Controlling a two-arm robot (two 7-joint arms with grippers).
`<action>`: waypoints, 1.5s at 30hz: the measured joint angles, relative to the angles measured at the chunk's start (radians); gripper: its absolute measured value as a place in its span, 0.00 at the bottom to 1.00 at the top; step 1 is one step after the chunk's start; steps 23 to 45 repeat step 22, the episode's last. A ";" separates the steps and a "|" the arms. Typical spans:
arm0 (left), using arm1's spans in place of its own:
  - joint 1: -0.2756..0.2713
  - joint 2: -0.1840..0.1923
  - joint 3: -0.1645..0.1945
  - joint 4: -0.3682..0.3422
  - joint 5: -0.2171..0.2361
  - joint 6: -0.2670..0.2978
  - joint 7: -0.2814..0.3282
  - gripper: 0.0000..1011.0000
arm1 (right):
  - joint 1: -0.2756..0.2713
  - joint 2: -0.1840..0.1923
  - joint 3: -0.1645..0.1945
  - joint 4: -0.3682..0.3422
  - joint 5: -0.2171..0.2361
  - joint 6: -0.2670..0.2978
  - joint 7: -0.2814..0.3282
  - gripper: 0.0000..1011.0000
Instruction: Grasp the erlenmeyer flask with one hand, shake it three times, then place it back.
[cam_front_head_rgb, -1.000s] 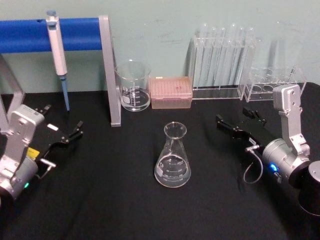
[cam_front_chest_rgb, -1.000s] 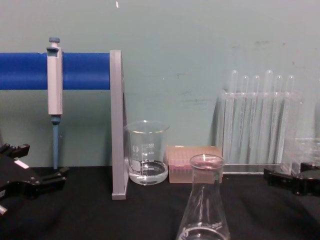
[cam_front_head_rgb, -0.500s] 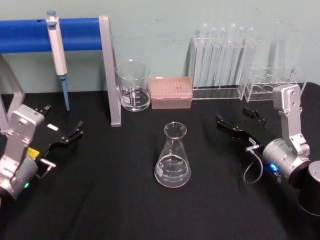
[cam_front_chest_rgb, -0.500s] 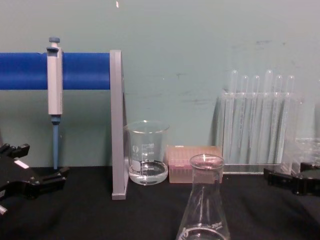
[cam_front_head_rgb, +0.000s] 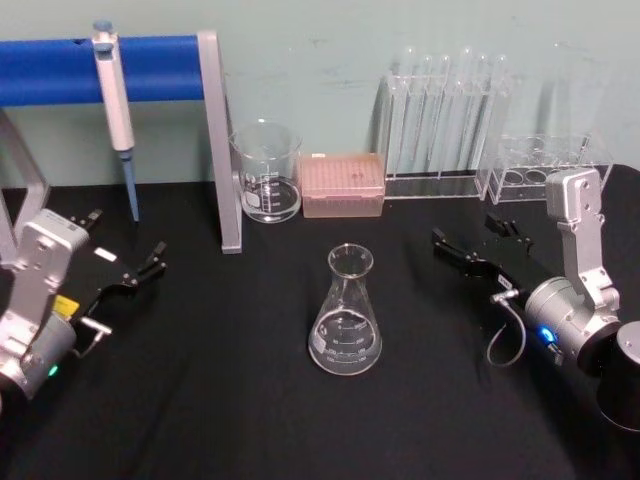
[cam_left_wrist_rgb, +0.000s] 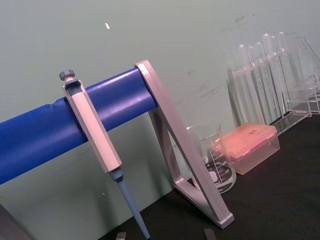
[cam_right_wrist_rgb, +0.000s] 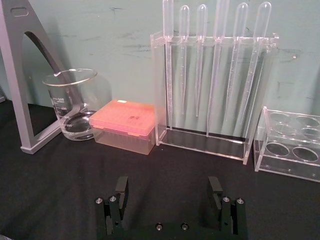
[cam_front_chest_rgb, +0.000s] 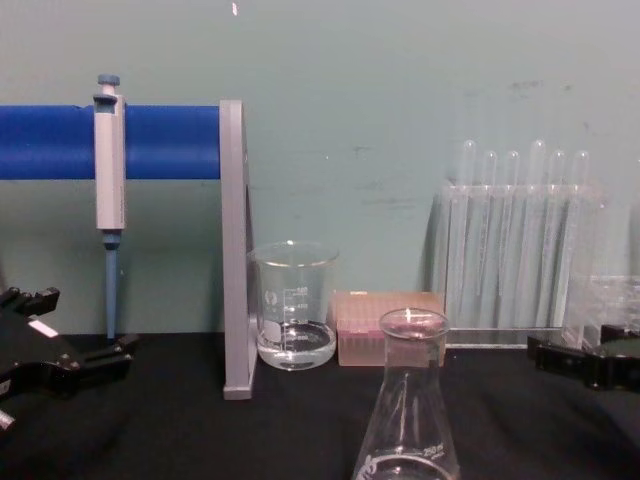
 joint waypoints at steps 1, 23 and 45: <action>0.000 0.000 0.000 0.000 0.000 0.000 0.000 0.99 | 0.000 0.000 0.000 0.000 0.000 0.000 0.000 0.99; 0.000 0.000 0.000 0.000 0.000 0.000 0.000 0.99 | 0.000 0.000 0.000 0.000 0.001 0.000 0.000 0.99; 0.000 0.000 0.000 0.000 0.000 0.000 0.000 0.99 | 0.000 0.000 0.000 0.000 0.001 0.000 0.000 0.99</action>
